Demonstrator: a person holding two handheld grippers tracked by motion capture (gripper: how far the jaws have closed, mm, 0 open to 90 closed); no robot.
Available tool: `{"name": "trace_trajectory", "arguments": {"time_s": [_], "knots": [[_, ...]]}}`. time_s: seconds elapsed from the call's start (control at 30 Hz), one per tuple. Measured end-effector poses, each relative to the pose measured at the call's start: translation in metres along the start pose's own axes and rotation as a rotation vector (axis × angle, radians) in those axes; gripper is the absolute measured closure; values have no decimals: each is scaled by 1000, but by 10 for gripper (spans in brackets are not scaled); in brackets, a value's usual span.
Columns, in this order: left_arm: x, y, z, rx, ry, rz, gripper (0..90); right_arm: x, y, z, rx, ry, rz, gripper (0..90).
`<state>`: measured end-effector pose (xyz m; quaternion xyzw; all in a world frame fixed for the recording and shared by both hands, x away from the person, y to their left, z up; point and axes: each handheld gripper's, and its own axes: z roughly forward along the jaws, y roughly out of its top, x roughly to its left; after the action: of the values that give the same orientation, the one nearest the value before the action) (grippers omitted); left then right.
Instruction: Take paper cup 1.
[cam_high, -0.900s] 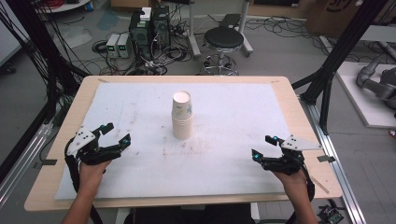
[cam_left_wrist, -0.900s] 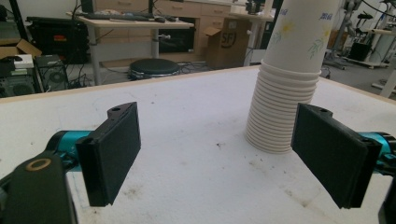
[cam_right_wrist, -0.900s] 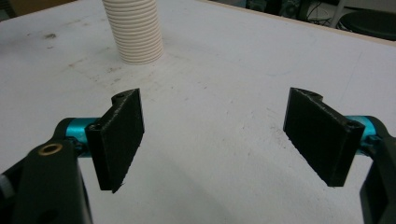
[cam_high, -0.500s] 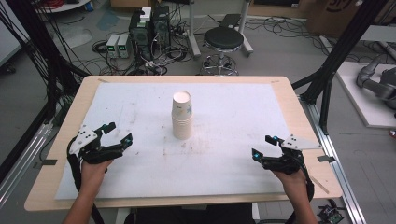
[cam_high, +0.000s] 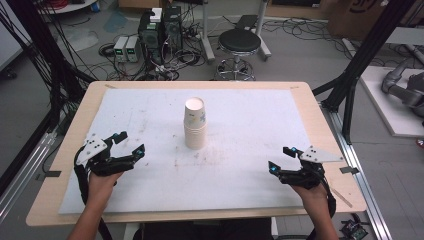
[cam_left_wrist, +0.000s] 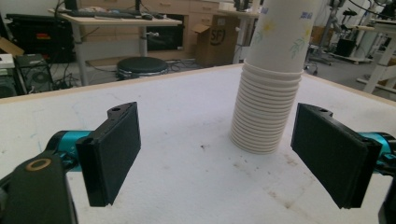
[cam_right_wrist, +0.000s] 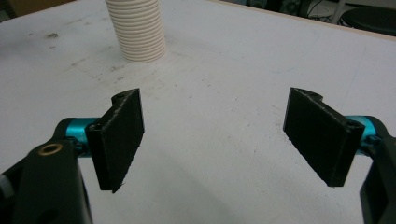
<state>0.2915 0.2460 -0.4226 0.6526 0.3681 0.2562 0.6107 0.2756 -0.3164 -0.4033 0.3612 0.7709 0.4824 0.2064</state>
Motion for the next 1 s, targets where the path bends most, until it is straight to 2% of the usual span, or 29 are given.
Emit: {"name": "trace_trajectory", "arguments": {"time_s": [0.17, 0.2, 0.47, 0.8, 0.93, 1.0], "knots": [[-3, 9, 5, 1, -41, -14, 158, 1, 1, -1, -4, 1, 3, 207], [-6, 14, 9, 4, -62, -4, 158, 1, 1, 1, -3, 7, -2, 207], [-20, 33, 28, 9, -124, 24, 158, 4, 2, 3, 4, 15, -9, 207], [-23, 56, 41, 7, -159, 43, 158, 6, 3, 3, 6, 21, -10, 207], [-24, 66, 51, 30, -167, 57, 158, 6, 3, 5, 6, 23, -13, 207], [-24, 71, 58, 40, -173, 52, 158, 7, 3, 5, 7, 25, -14, 207]]}}
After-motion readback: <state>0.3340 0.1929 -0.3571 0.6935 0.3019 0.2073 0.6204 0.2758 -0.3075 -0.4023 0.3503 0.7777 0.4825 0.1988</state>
